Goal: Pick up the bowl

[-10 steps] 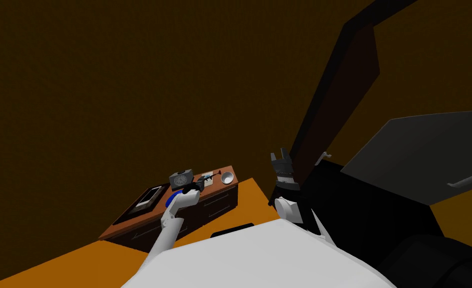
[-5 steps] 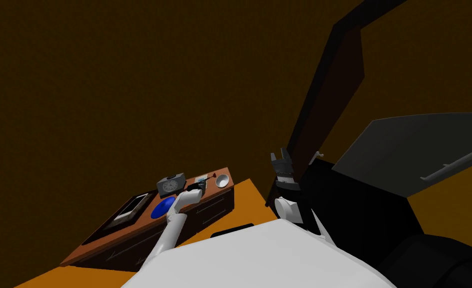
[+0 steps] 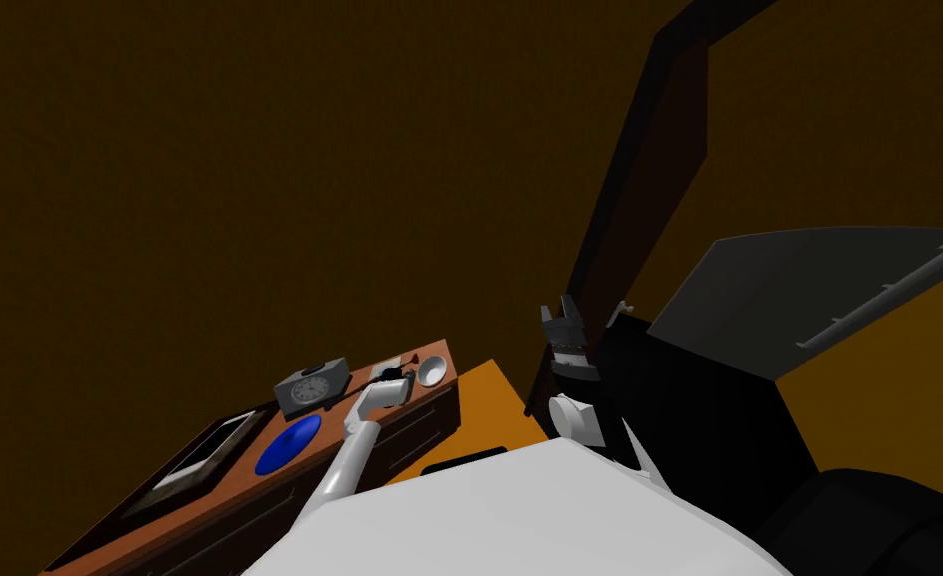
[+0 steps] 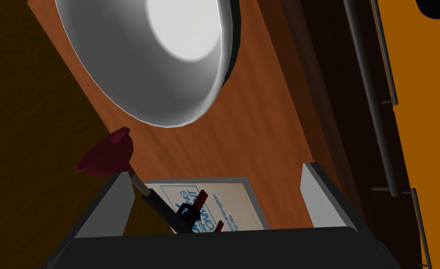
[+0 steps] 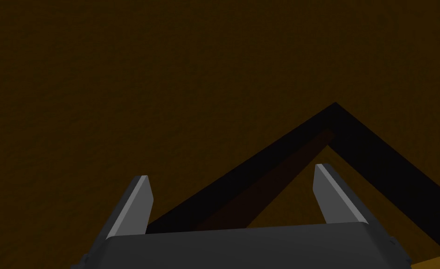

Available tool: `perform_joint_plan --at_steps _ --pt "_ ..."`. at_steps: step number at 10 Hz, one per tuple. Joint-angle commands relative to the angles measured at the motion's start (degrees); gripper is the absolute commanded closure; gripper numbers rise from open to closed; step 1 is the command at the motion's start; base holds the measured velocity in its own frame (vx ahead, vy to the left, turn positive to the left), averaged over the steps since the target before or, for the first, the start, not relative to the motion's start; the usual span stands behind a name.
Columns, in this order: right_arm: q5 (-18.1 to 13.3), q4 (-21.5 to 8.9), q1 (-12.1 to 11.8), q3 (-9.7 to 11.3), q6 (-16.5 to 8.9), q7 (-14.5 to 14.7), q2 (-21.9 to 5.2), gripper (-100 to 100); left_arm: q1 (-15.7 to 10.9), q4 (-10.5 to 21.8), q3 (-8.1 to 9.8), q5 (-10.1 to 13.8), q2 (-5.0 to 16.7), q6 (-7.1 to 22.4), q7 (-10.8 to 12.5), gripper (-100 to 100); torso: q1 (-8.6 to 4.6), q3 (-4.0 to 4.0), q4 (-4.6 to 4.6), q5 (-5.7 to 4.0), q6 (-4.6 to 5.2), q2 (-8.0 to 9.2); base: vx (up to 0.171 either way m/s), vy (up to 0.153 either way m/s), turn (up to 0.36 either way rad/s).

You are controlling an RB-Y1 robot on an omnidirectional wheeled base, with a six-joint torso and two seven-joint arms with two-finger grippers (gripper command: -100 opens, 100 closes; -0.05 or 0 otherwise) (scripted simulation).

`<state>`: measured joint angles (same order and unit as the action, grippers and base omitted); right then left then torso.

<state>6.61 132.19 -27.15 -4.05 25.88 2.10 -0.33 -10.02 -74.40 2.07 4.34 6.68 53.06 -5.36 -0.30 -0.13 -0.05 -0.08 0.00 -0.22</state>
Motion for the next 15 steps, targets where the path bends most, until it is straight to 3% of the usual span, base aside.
perform_joint_plan --at_steps 1,5,7,8,9,10,11,14,15 --pt "0.0 0.0 0.0 0.0 0.0 0.0 0.0 0 -0.97 2.19 -0.21 -0.18 -0.26 2.19 -1.17 -100 0.0 0.0 0.0 0.0 0.0 0.0 0.078 -0.071 -0.091" --pt "0.0 0.0 -0.01 0.0 0.0 0.0 0.0 0 -1.22 7.77 -0.68 -0.31 -0.49 6.29 -3.64 -100 0.0 -0.08 -0.03 0.0 -0.01 -0.14 0.112 -0.056 -0.093" --pt "0.0 0.0 -0.01 -0.01 0.0 0.0 -0.01 0 -1.57 8.96 -0.58 -0.17 -0.39 5.54 -3.61 -100 0.24 -0.14 -0.05 0.04 -0.03 -0.24 0.102 0.007 -0.024" --pt "0.0 0.0 0.0 -0.01 0.0 0.0 -0.01 0 -1.56 9.09 -0.57 -0.14 -0.36 5.67 -3.75 0 0.26 -0.03 -0.02 0.05 -0.03 -0.03 0.011 0.001 0.001" --pt "0.0 0.0 0.0 -0.01 0.0 0.0 -0.01 0 -4.26 11.94 -0.34 0.07 -0.17 3.36 -3.36 -100 0.25 0.08 0.03 0.04 -0.03 0.16 -0.015 0.007 -0.042" --pt "0.0 0.0 0.01 -0.01 0.0 0.0 -0.01 0 -4.26 13.37 -0.34 0.07 -0.17 3.36 -3.36 -100 0.26 0.15 0.06 0.05 -0.01 0.28 -0.028 0.012 -0.026" --pt "0.0 0.0 0.01 -0.01 0.0 0.0 -0.01 0 -6.85 15.3 -0.1 0.29 0.03 1.07 -2.98 -100 0.28 0.2 0.07 0.05 -0.03 0.35 -0.044 0.011 -0.032" --pt "0.0 0.0 0.01 -0.01 0.0 0.0 -0.01 0 -6.94 18.91 -0.1 0.29 0.03 1.07 -2.98 -100 0.29 0.2 0.08 0.06 -0.03 0.36 -0.015 0.01 -0.008" --pt "0.0 0.0 0.0 -0.01 0.0 0.0 -0.01 0 -9.62 21.34 0.13 0.5 0.22 -1.23 -2.6 -100 0.27 0.18 0.06 0.05 -0.04 0.31 -0.02 0.008 -0.035"
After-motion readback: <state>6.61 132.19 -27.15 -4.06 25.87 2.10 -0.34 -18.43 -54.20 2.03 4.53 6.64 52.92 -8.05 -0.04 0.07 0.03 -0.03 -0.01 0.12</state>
